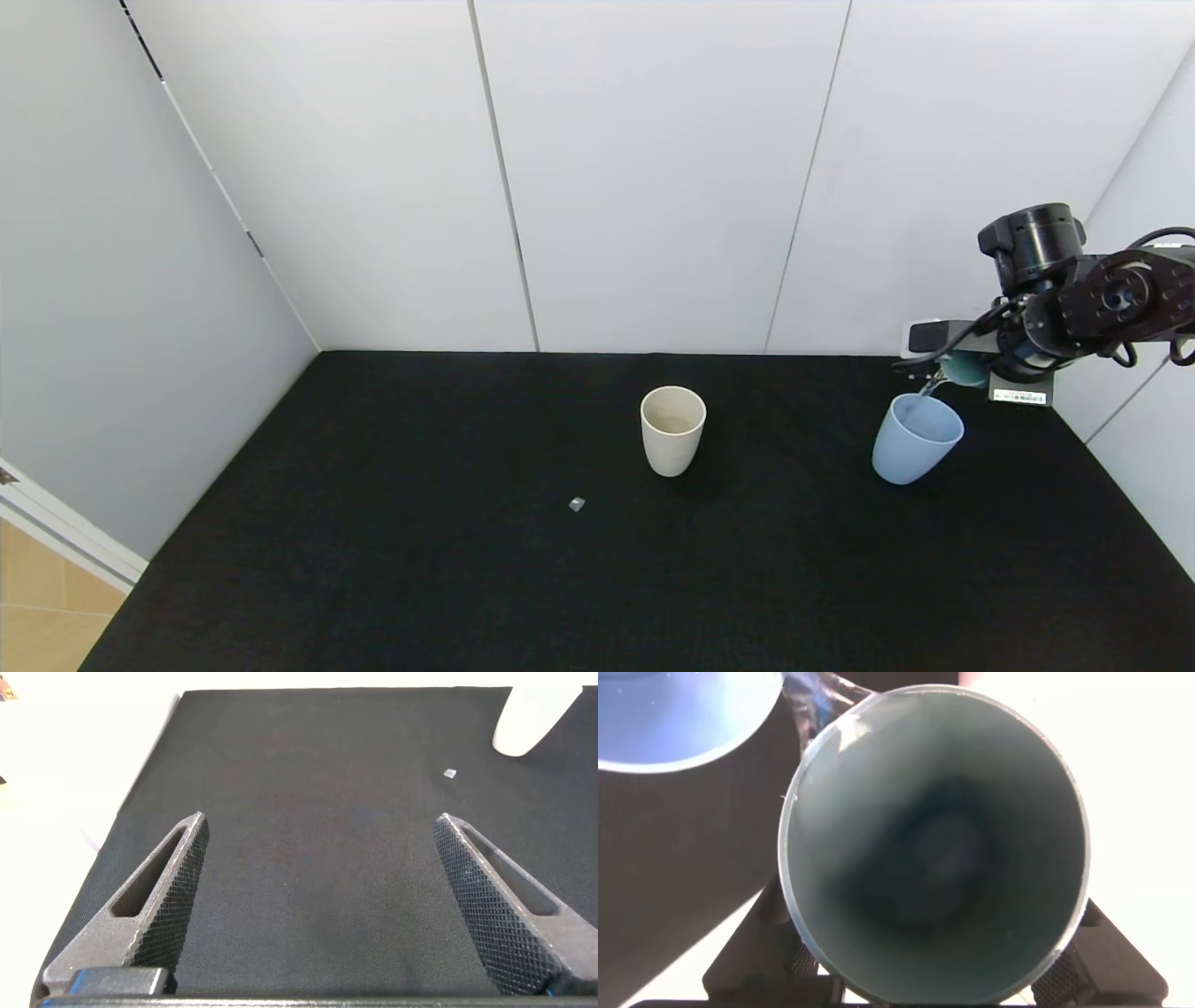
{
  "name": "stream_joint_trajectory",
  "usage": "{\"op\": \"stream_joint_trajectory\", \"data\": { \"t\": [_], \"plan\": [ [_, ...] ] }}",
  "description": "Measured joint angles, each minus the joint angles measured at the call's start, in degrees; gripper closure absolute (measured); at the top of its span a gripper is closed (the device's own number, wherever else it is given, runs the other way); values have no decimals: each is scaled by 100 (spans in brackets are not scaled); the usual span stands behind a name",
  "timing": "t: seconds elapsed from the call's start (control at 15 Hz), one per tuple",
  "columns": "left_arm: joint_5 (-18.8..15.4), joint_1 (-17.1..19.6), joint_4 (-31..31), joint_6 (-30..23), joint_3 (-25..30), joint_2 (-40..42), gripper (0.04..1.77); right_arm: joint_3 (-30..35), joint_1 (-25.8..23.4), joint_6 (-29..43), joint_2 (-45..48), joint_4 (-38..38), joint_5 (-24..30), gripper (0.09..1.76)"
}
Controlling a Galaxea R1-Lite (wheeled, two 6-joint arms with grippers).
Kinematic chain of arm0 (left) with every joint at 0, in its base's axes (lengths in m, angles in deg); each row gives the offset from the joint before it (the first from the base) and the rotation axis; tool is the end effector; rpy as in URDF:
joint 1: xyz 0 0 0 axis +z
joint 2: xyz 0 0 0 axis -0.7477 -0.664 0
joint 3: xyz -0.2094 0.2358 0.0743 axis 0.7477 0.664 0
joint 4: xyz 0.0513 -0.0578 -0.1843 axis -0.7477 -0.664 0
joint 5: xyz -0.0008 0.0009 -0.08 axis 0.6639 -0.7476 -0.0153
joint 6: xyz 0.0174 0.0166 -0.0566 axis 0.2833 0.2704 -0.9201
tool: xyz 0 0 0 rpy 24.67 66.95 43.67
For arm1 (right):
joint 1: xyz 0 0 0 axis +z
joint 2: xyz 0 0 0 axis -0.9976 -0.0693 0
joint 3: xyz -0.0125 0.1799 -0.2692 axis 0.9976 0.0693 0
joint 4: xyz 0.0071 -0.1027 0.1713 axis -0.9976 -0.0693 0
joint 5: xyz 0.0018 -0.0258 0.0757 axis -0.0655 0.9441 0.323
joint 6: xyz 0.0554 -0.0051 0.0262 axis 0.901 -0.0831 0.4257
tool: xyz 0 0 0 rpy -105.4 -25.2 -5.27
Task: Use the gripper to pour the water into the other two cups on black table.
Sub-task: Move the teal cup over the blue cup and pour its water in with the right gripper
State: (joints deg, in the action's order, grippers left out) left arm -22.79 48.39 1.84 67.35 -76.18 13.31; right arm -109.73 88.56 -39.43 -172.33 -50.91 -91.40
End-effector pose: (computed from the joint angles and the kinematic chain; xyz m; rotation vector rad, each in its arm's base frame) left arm 0.0025 0.0002 0.0765 -0.0039 -0.0078 0.0043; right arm 0.4423 -0.0095 0.1879 -1.4344 0.9095 0.1149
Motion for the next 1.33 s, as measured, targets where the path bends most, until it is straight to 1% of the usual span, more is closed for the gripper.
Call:
{"op": "stream_joint_trajectory", "data": {
  "t": [1.07, 1.2, 1.33],
  "plan": [
    [0, 2, 0, 0, 0, 0, 9, 29, 0, -63, 74, -56, 5, 65],
    [0, 2, 2, -2, 0, 0, 9, 49, -11, -37, 116, -54, 63, 65],
    [0, 0, 0, 0, 0, 0, 9, 79, -50, 11, 185, -54, 280, 65]
  ]
}}
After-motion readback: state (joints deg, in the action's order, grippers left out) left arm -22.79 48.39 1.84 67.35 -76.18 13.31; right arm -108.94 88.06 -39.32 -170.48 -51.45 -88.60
